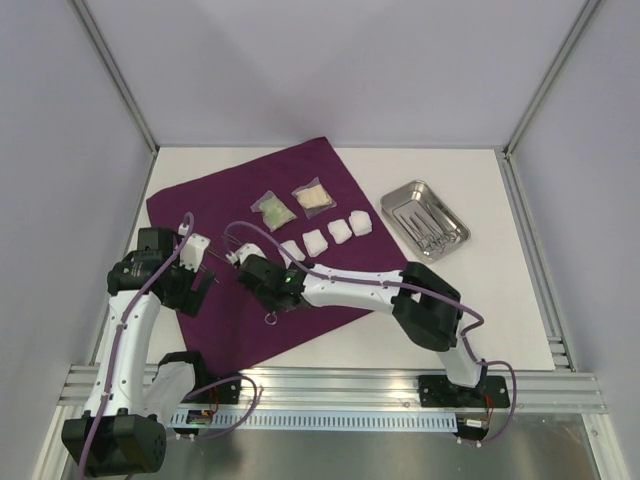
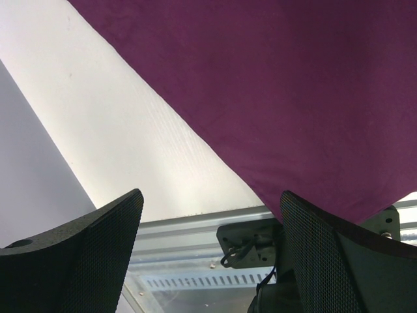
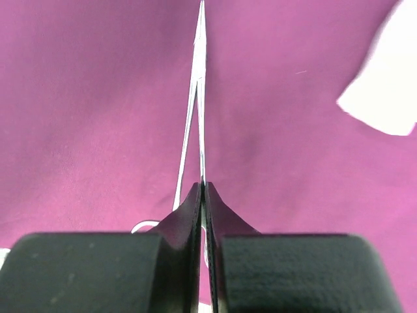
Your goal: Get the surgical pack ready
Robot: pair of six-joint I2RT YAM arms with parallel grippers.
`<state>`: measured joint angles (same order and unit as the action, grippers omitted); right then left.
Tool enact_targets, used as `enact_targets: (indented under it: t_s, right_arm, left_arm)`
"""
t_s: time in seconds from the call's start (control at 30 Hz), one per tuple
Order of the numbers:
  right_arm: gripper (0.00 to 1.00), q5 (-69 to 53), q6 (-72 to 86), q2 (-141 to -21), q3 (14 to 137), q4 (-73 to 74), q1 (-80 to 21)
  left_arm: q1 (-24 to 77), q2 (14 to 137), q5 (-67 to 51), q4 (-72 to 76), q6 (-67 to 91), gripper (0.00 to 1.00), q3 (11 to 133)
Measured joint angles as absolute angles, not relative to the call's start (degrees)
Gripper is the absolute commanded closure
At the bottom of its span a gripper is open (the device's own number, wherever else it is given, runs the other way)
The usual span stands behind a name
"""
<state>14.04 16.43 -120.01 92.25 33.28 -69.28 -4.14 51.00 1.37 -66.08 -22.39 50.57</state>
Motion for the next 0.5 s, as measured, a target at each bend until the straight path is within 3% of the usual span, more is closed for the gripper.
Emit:
enact_targets:
  t_s: [0.5]
  right_arm:
    - [0.99,14.3,13.2,-106.8,79.9,27.0,-61.0]
  left_arm:
    - [-4.1,52.2,1.1,-65.8,-22.4,0.05,50.6]
